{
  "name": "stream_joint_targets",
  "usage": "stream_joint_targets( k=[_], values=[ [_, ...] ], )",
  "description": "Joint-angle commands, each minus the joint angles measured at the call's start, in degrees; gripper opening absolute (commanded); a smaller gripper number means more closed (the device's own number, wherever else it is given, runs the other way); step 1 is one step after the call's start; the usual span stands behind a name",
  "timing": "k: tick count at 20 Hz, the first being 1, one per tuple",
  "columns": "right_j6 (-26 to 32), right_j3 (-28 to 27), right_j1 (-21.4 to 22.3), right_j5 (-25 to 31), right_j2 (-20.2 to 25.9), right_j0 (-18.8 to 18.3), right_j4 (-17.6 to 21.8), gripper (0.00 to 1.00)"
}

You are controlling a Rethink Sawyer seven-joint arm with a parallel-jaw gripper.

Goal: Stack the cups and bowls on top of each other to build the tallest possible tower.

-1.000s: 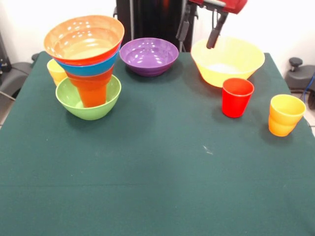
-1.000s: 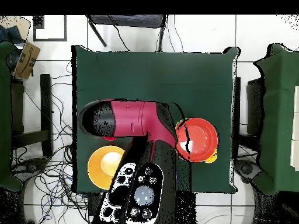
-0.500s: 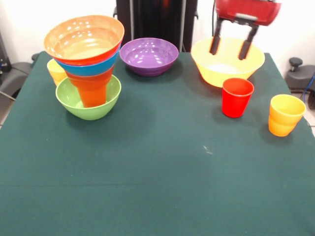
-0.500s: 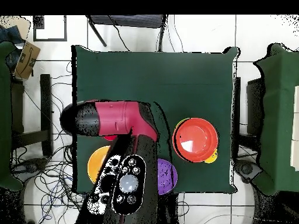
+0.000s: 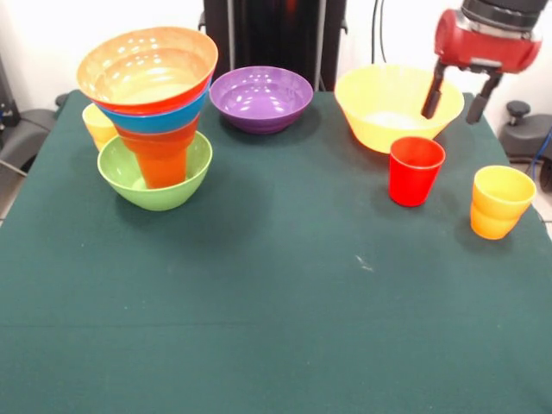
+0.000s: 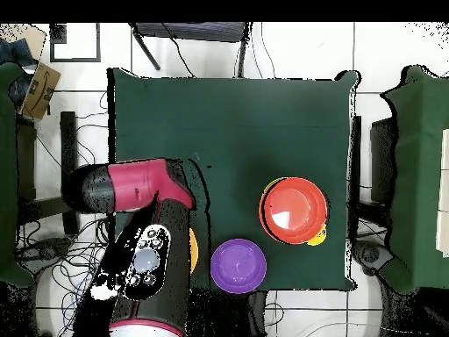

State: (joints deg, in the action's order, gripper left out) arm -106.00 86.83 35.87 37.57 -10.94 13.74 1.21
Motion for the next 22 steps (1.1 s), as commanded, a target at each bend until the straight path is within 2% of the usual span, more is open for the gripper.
stream_joint_targets(
  k=[1,10,14,22],
  values=[
    [-14.7,-2.4,-7.2,4.1,-0.2,4.1,-0.4,1.00],
    [-20.2,-8.3,-12.7,10.6,-8.3,9.3,0.9,1.00],
    [-20.7,-9.8,-13.4,12.1,-8.6,9.6,0.4,1.00],
    [-20.8,-9.2,-12.2,14.3,-7.9,9.7,-0.8,1.00]
  ],
)
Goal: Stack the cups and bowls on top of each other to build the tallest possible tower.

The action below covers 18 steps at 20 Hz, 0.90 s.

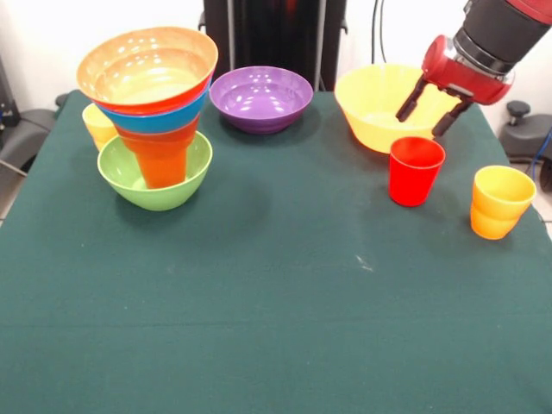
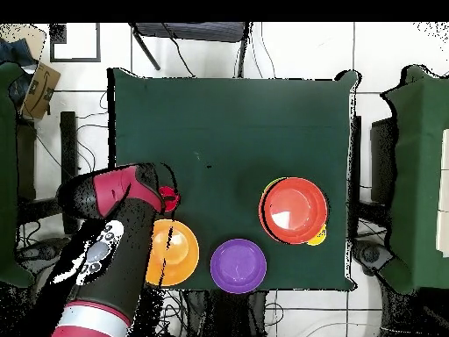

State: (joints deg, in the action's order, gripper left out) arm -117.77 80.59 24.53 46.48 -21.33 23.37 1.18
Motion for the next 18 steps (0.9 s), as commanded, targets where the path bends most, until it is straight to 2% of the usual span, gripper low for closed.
stream_joint_targets(
  k=[1,6,9,14,18],
  values=[
    [-9.0,-2.7,-0.7,5.3,2.8,-0.1,-1.0,1.00],
    [-9.2,-1.6,-0.2,5.6,4.2,-0.2,-2.5,1.00],
    [-10.4,-1.0,-0.3,6.0,4.4,0.5,-3.4,1.00],
    [-11.9,1.5,-0.3,3.2,5.6,1.3,-5.6,1.00],
    [-13.8,1.7,-1.2,4.0,5.2,2.5,-7.1,1.00]
  ],
)
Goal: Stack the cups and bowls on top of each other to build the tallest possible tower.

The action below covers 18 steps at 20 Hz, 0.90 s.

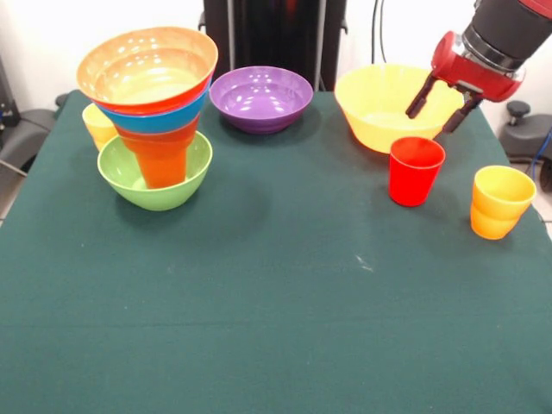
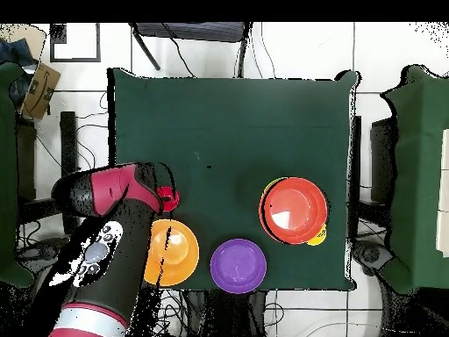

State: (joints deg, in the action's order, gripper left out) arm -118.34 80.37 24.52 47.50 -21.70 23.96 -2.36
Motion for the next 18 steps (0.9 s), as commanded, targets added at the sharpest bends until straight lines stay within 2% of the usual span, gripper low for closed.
stream_joint_targets(
  k=[1,10,16,18],
  values=[
    [-14.2,1.7,-1.5,3.8,5.2,2.2,-4.2,1.00],
    [-23.4,2.0,-5.1,10.2,1.3,4.1,-8.7,1.00],
    [-25.6,0.8,-8.5,10.9,-4.1,5.8,-4.6,1.00],
    [-25.0,1.3,-8.8,10.1,-4.5,5.5,-3.9,1.00]
  ],
)
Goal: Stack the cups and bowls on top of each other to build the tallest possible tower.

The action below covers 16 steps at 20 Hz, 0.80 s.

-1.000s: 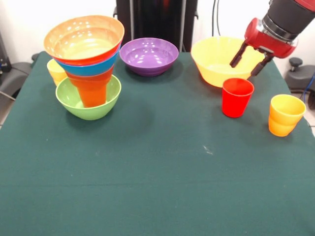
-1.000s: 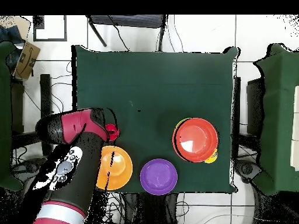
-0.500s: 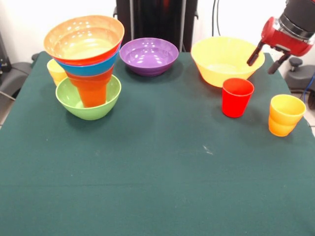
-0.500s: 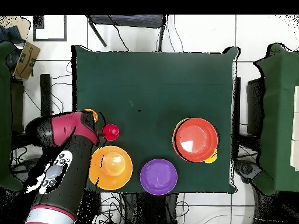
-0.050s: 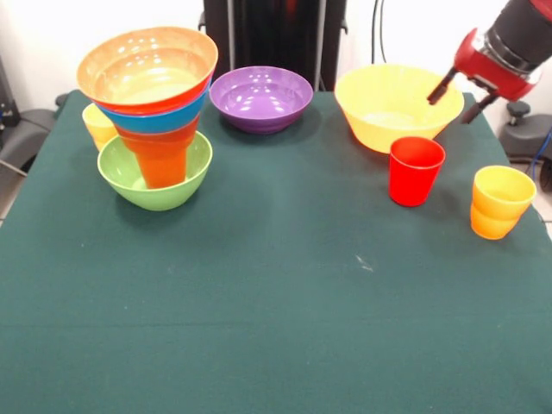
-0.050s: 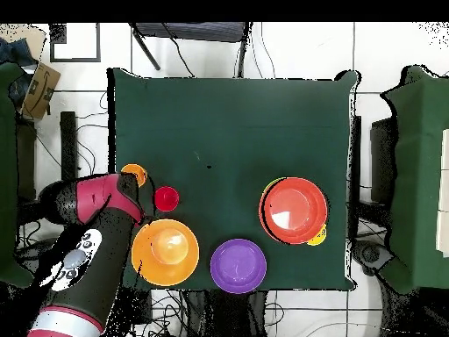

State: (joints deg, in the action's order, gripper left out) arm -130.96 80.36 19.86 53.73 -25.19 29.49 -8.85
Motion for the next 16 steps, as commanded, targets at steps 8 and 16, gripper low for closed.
stream_joint_targets(
  k=[8,16],
  values=[
    [-9.2,2.2,-5.1,-1.1,1.1,-1.7,1.8,1.00],
    [-7.1,4.2,-4.0,-2.0,4.5,-3.6,-0.5,1.00]
  ],
)
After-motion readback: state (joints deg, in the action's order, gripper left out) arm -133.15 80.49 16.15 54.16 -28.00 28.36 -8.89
